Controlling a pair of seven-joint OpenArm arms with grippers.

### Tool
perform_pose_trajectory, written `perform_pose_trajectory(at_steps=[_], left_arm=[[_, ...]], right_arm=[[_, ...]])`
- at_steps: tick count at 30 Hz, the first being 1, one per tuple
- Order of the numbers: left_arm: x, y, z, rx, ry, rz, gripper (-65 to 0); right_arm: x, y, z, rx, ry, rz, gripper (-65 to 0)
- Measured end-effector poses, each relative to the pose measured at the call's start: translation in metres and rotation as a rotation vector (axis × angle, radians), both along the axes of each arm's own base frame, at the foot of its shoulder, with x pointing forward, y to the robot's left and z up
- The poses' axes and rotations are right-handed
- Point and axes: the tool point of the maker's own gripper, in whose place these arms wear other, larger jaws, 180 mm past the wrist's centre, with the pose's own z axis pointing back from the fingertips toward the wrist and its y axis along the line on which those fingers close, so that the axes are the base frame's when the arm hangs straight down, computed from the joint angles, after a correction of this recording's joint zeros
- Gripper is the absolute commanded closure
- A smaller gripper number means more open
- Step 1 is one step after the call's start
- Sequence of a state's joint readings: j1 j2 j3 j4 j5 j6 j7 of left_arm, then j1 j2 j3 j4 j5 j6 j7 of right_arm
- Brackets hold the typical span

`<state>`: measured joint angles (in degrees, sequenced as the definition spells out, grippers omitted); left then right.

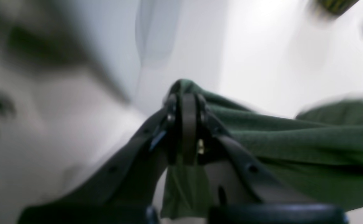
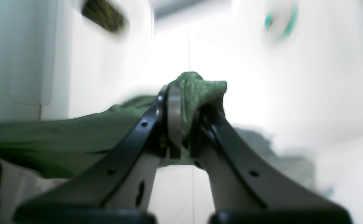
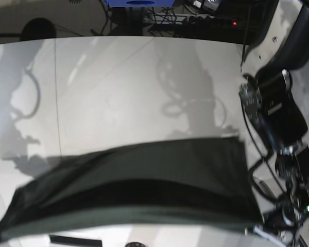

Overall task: Layout the t-shirt on the table in an organized manner, then fold the t-shirt properly
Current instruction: 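Raise the shirt high with both grippers and swing it over the table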

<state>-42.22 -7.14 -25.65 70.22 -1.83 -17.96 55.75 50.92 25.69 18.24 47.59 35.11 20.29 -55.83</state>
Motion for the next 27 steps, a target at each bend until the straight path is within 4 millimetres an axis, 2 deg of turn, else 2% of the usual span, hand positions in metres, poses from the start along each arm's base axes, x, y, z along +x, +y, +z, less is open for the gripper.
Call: perform_pose_trajectory(at_steps=[2, 3, 6, 8, 10, 11, 13, 17, 22, 25, 27], left_arm=[[0.018, -0.012, 0.035, 0.009, -0.058, -0.034, 0.0], [0.025, -0.016, 0.052, 0.018, -0.087, -0.046, 0.0], [0.034, -0.027, 0.094, 0.038, -0.174, -0.06, 0.0], [0.026, -0.032, 0.102, 0.061, -0.186, -0.069, 0.0], [0.009, -0.031, 0.089, 0.079, -0.156, -0.064, 0.0], [-0.002, -0.025, 0.078, 0.092, -0.13, -0.049, 0.0], [-0.027, -0.012, 0.05, 0.136, -0.066, -0.014, 0.0], [-0.078, -0.01, -0.003, 0.197, 0.025, -0.019, 0.0], [-0.151, -0.011, -0.087, 0.221, 0.229, -0.045, 0.0], [-0.177, -0.011, -0.113, 0.221, 0.254, -0.053, 0.0], [-0.195, -0.003, -0.126, 0.216, 0.257, -0.035, 0.0]], right_arm=[[0.01, -0.01, 0.041, -0.027, -0.069, -0.009, -0.2], [0.011, -0.013, 0.054, -0.04, -0.083, -0.008, -0.2], [0.009, -0.017, 0.078, -0.075, -0.089, 0.0, -0.2], [-0.001, -0.013, 0.085, -0.108, -0.093, 0.021, -0.2], [-0.021, -0.016, 0.079, -0.11, -0.101, 0.011, -0.2], [-0.033, -0.022, 0.069, -0.123, -0.09, -0.012, -0.2], [-0.059, -0.024, 0.029, -0.127, -0.017, -0.034, -0.2], [-0.113, -0.001, -0.057, -0.069, 0.127, -0.033, -0.2], [-0.176, 0.022, -0.129, -0.033, 0.247, -0.05, -0.2], [-0.207, 0.046, -0.167, 0.004, 0.301, -0.04, -0.2], [-0.226, 0.057, -0.188, 0.034, 0.333, -0.048, -0.2]])
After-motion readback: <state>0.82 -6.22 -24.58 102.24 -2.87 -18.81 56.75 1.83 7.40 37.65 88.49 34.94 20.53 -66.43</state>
